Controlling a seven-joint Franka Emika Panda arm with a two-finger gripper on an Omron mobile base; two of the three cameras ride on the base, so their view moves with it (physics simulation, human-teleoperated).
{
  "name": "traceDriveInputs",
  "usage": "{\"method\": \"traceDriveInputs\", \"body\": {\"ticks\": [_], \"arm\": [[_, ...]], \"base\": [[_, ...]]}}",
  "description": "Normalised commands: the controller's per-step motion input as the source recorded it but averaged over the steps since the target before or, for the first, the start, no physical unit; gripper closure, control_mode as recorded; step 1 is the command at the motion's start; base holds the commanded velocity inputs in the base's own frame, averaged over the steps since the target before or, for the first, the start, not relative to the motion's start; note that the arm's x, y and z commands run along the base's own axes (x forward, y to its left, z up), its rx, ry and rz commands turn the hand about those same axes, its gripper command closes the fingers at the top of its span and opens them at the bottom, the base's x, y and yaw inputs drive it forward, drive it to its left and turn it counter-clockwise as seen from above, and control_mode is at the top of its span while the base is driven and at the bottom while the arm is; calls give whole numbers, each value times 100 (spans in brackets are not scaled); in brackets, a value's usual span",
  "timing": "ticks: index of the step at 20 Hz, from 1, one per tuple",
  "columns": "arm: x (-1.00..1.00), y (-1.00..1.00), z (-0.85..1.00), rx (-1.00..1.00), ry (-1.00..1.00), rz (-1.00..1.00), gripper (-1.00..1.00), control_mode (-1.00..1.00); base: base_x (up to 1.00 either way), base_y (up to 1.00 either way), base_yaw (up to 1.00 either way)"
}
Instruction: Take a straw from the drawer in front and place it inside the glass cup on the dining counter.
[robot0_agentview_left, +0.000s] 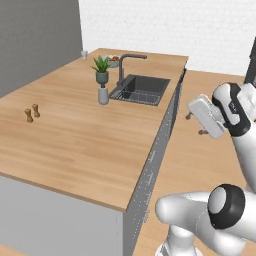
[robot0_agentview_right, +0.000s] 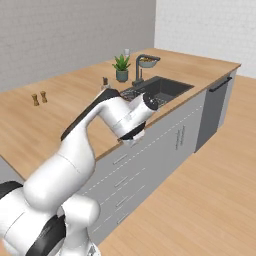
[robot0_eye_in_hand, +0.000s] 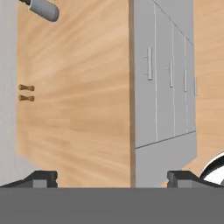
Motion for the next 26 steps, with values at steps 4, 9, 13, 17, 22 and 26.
{"method": "traceDriveInputs", "body": {"ticks": [4,9,13,17,22,26], "arm": [[43,-35,-69,28,0,0,-100,-100],[45,-30,-66,24,0,0,-100,-100],[43,-8,-73,19,0,0,-100,-100],[29,2,-81,13,0,0,-100,-100],[4,17,-73,8,-5,0,-100,-100],[0,11,-51,7,-14,0,-100,-100]], "base": [[0,0,0],[0,0,0],[0,0,0],[0,0,0],[0,0,0],[0,0,0]]}}
